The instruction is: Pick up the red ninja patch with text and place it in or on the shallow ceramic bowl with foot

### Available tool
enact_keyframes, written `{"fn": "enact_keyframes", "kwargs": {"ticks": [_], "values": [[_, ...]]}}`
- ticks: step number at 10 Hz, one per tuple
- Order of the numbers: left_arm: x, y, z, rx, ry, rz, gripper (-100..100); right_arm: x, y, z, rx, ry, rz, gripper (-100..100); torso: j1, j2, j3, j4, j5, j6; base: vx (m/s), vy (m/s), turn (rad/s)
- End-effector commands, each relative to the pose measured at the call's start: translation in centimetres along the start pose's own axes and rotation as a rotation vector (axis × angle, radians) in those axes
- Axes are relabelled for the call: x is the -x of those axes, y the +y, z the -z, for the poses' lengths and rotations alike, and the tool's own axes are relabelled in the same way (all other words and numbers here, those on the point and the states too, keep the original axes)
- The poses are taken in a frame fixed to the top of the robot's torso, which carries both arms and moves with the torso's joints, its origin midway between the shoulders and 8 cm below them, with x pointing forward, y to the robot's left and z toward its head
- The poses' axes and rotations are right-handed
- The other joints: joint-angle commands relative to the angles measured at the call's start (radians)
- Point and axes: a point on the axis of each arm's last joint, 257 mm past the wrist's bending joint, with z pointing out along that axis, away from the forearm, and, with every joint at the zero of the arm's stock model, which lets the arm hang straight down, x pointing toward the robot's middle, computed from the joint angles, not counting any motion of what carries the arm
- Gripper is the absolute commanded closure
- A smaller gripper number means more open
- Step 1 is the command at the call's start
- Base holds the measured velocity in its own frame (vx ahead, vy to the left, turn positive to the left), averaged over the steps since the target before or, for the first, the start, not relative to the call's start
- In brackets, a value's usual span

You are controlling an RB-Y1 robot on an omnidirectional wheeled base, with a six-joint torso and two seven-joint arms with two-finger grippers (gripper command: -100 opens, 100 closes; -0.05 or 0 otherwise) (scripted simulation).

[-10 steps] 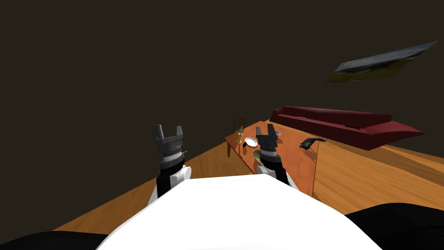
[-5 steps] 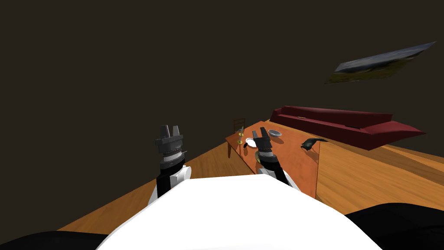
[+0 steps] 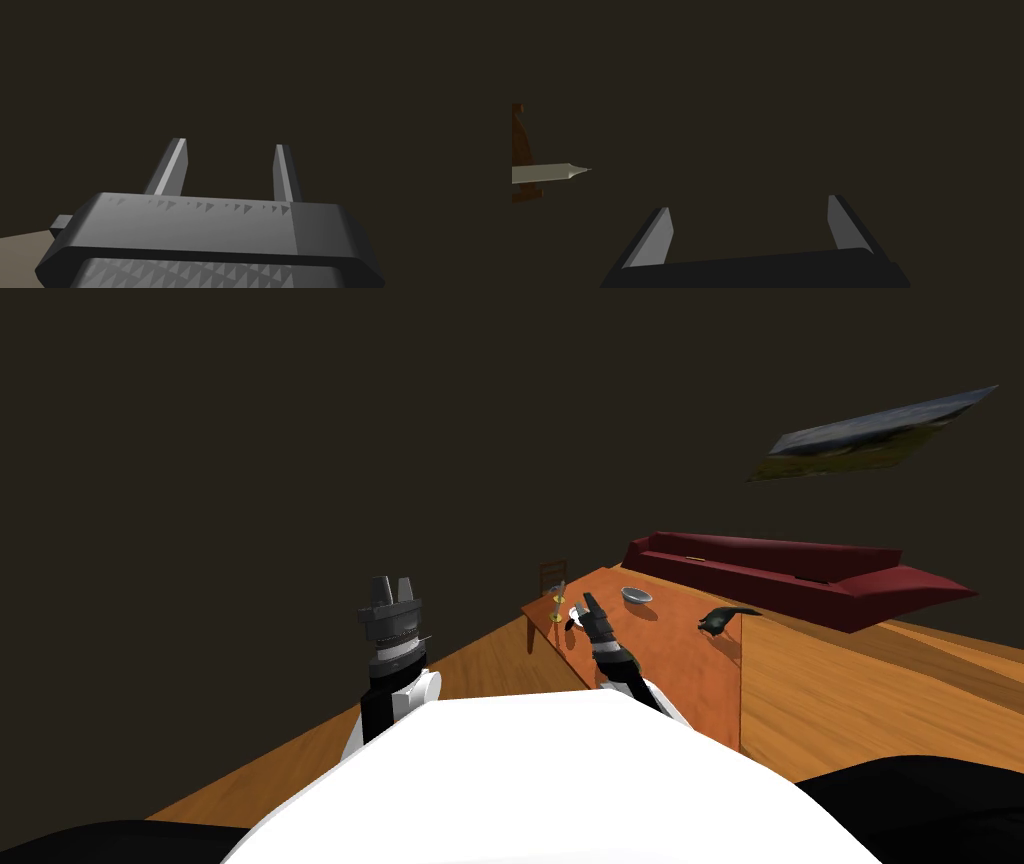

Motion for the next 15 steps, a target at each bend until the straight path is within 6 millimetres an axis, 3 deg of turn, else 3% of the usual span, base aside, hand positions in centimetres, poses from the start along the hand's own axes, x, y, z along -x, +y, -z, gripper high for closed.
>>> {"fn": "enact_keyframes", "kwargs": {"ticks": [1,2,3,5,6,8,9,11,12,14,15], "values": [[0.0,0.0,0.0,0.0,0.0,0.0,0,-0.3,-2.8,0.7,-0.081,0.031,0.025,-100,0.0,0.0,0.0,0.0,0.0,0.0,0.048,0.047,-0.019],[0.0,0.0,0.0,0.0,0.0,0.0,0,-0.4,-4.7,1.3,-0.131,0.051,0.042,-100,0.0,-0.001,0.0,0.0,0.0,0.0,0.054,0.052,-0.014],[0.0,0.0,0.0,0.0,0.0,0.0,0,-0.4,-4.7,1.3,-0.131,0.051,0.042,-100,0.0,-0.001,-0.001,0.0,0.0,0.0,0.032,0.027,-0.011],[0.0,0.0,0.0,0.0,0.0,0.0,0,-0.4,-8.3,2.7,-0.231,0.089,0.079,-100,-0.001,0.0,0.0,0.0,0.0,0.0,0.036,0.033,-0.014],[0.0,0.0,0.0,0.0,0.0,0.0,0,-0.4,-8.5,2.9,-0.237,0.089,0.079,-100,-0.001,0.0,0.0,0.0,0.0,0.0,0.037,0.03,-0.006],[0.0,0.0,0.0,0.0,0.0,0.0,0,0.1,-12.5,4.9,-0.35,0.124,0.124,-100,-0.001,0.0,0.0,0.0,0.0,0.0,0.043,0.052,-0.01],[0.0,0.0,0.0,0.0,0.0,0.0,0,0.1,-12.5,4.9,-0.351,0.124,0.124,-100,0.001,-0.001,0.0,0.0,0.0,0.0,0.044,0.04,-0.005],[0.0,0.0,0.0,0.0,0.0,0.0,0,1.2,-16.5,7.4,-0.473,0.156,0.176,-100,0.0,-0.001,0.0,0.0,0.0,0.0,0.063,0.055,-0.001],[0.0,0.0,0.0,0.0,0.0,0.0,0,1.2,-16.5,7.4,-0.473,0.156,0.176,-100,0.001,-0.002,-0.001,0.0,0.0,0.0,0.059,0.05,-0.004],[0.0,0.0,0.0,0.0,0.0,0.0,0,2.8,-20.2,10.1,-0.593,0.182,0.234,-100,0.001,-0.001,-0.001,0.0,0.0,0.0,0.064,0.079,0.01],[0.0,0.0,0.0,0.0,0.0,0.0,0,2.9,-20.5,10.4,-0.603,0.181,0.235,-100,0.003,-0.002,-0.001,0.0,0.001,0.0,0.06,0.064,-0.006]]}}
